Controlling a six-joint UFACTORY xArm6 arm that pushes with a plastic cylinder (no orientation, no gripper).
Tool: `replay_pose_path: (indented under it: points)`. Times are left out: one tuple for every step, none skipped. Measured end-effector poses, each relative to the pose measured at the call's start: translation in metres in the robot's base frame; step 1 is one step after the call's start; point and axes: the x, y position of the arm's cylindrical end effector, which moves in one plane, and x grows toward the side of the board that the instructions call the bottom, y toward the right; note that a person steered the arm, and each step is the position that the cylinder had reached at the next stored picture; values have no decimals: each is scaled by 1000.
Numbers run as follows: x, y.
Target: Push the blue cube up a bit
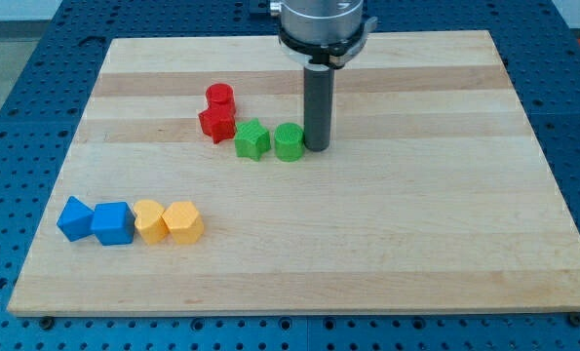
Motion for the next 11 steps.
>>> replay_pose_path:
  points:
    - [-2, -10]
    - [-1, 4]
    - [20, 63]
    - [59, 92]
    - [104, 89]
    - [136, 51]
    - [151, -12]
    - [163, -80]
    - [168, -163]
    - [158, -238]
    - [129, -246]
